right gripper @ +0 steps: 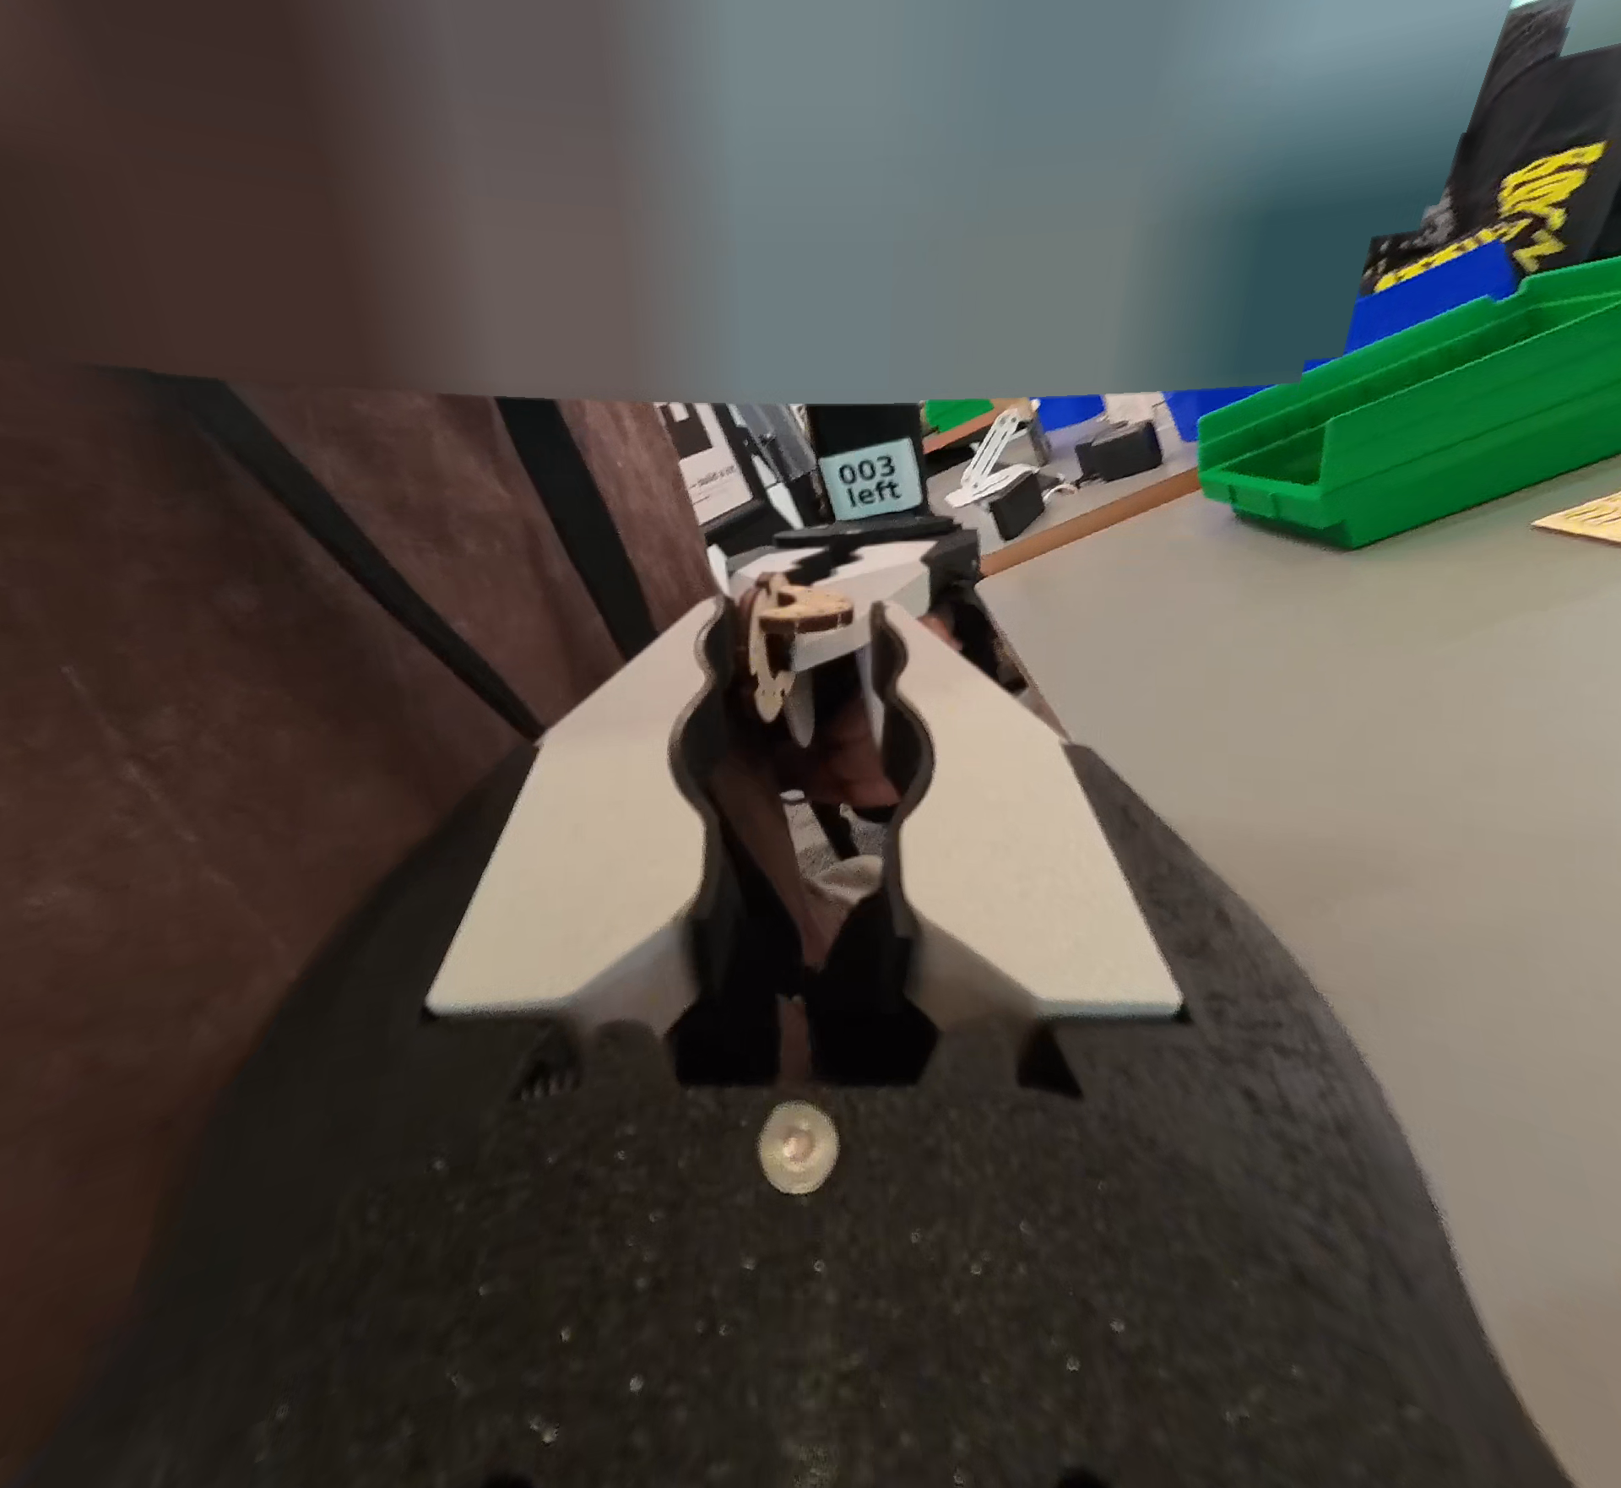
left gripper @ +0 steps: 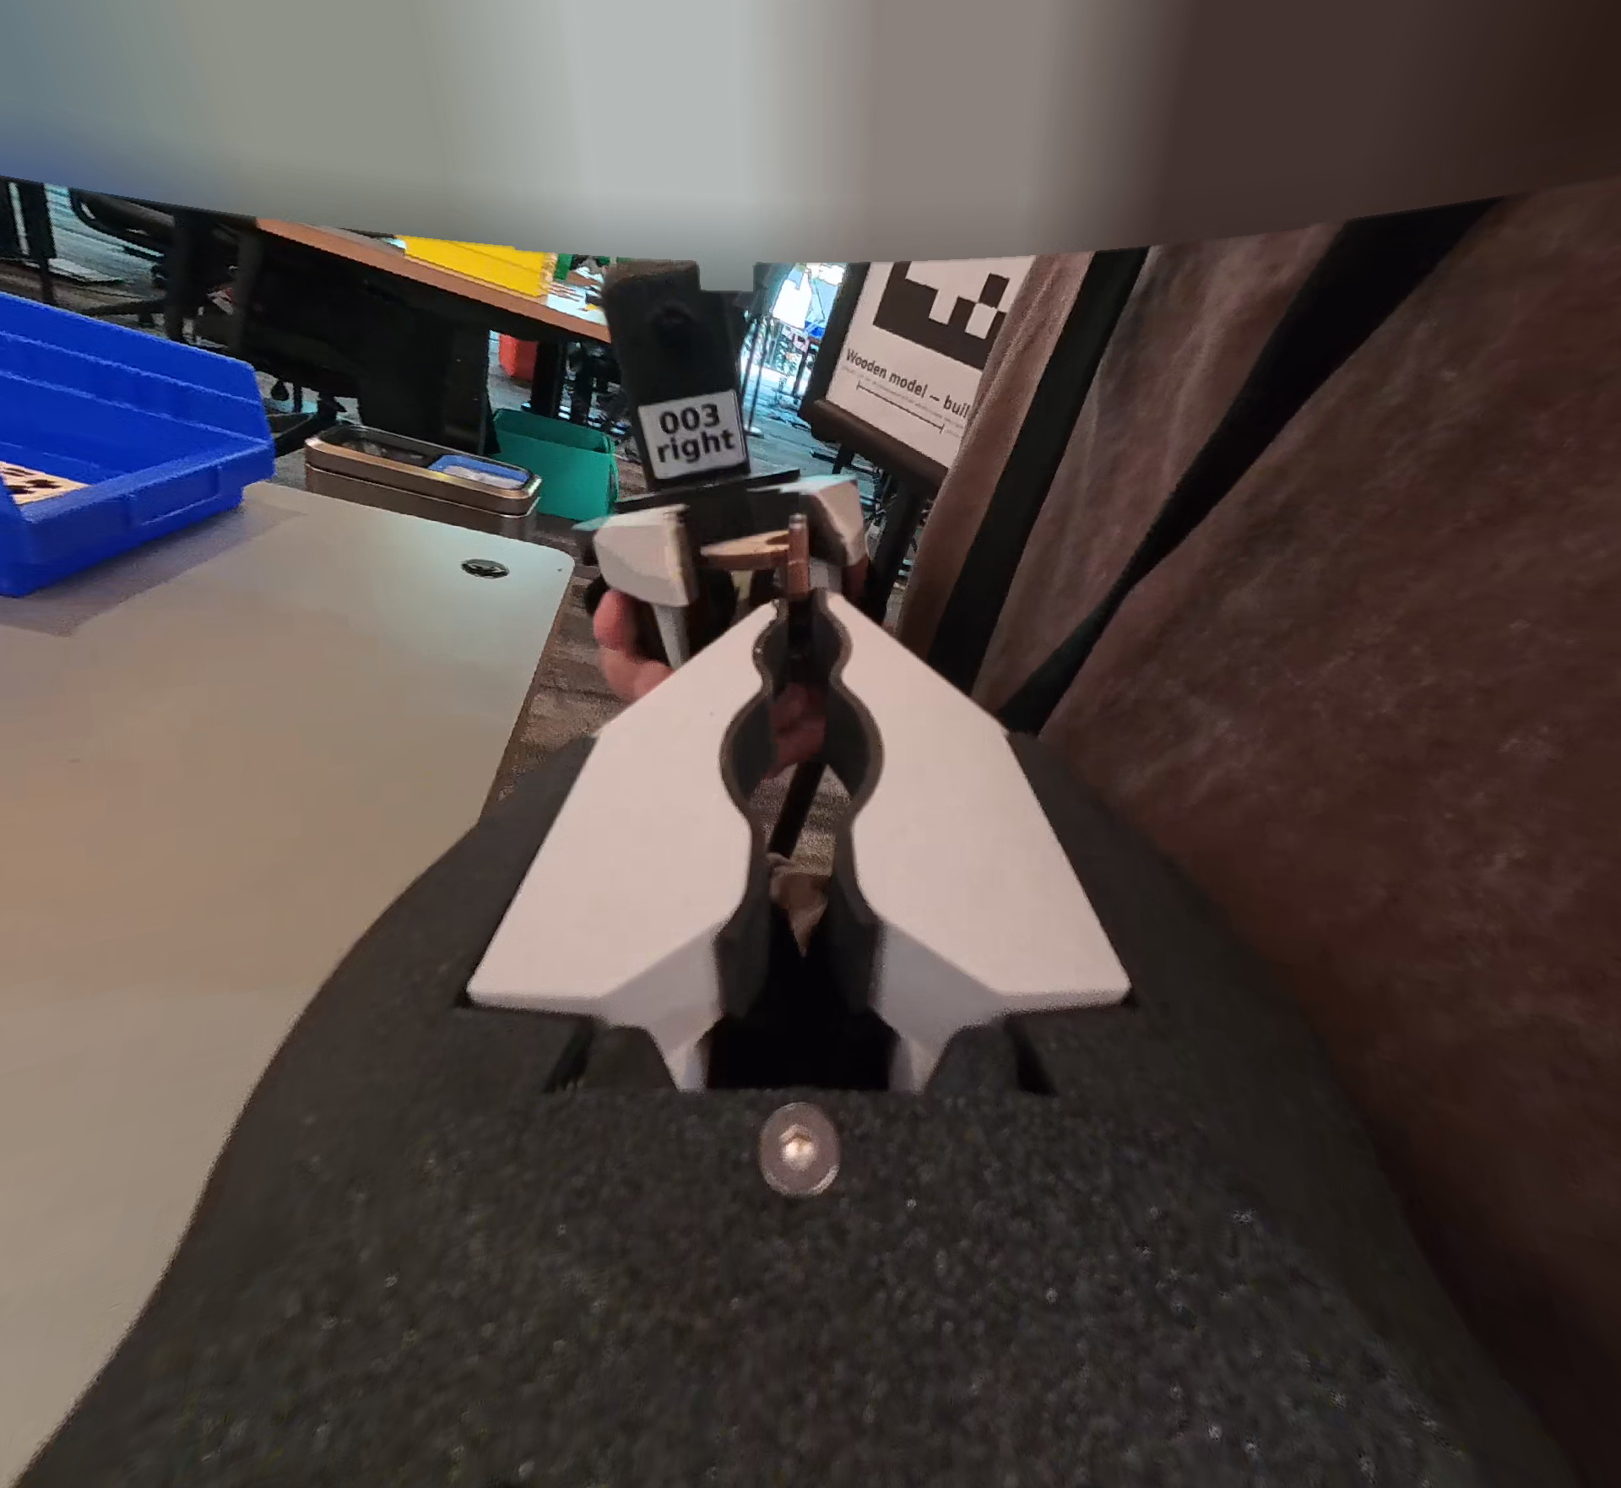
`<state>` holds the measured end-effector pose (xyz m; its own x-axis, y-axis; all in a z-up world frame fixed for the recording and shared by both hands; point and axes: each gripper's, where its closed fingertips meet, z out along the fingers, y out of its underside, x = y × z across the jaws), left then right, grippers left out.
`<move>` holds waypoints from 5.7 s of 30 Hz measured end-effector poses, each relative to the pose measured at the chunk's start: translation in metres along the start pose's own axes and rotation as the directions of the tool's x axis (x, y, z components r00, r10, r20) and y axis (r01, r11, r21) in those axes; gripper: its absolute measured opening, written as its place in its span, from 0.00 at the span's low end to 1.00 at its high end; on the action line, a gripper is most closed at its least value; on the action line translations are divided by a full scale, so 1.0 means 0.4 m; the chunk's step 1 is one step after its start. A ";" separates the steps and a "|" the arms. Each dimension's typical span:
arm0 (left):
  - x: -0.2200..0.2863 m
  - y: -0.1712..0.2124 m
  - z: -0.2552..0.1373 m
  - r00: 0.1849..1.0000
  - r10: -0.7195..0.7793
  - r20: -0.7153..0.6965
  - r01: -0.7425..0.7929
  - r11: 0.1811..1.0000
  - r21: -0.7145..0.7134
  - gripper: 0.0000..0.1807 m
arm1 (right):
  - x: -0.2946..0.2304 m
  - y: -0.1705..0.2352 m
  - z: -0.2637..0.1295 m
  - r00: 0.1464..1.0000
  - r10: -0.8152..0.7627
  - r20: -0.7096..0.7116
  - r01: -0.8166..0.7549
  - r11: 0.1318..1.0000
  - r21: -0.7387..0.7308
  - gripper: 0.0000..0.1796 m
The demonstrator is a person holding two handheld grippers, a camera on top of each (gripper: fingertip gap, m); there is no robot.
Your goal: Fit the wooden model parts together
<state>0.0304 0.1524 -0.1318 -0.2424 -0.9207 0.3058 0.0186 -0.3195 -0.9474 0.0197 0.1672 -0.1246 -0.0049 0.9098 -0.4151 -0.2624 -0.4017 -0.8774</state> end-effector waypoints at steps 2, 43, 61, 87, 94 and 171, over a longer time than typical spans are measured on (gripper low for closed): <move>0.002 0.003 -0.001 1.000 0.005 -0.006 -0.005 1.000 -0.012 0.00 | -0.007 0.004 0.001 1.000 -0.012 0.005 0.013 1.000 -0.018 0.14; 0.019 0.028 0.013 0.997 -0.051 -0.065 0.048 0.997 -0.053 0.01 | -0.017 0.024 0.007 0.990 -0.135 -0.042 0.132 0.989 -0.061 0.14; -0.002 0.022 0.013 0.995 -0.091 -0.027 0.091 0.996 -0.019 0.01 | 0.003 0.024 0.002 0.963 -0.239 -0.122 0.229 0.969 -0.096 0.13; -0.020 0.049 0.022 0.999 0.001 0.054 0.004 0.996 -0.084 0.00 | 0.021 0.038 -0.009 0.992 -0.050 -0.113 0.038 0.994 -0.106 0.13; -0.021 0.050 0.023 0.997 0.025 0.071 -0.018 0.996 -0.093 0.01 | 0.023 0.042 -0.009 0.989 -0.077 -0.127 0.060 0.990 -0.128 0.12; -0.574 0.261 -0.319 0.230 -0.897 0.379 0.812 0.391 0.433 0.01 | 0.671 0.232 0.072 0.898 -0.271 -0.347 -0.036 0.741 -0.671 0.00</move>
<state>-0.0358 0.3590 -0.3128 0.2950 -0.0099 0.9554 0.2300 -0.9698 -0.0811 -0.0337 0.3771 -0.3103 0.4016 0.8894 -0.2185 0.4529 -0.4002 -0.7967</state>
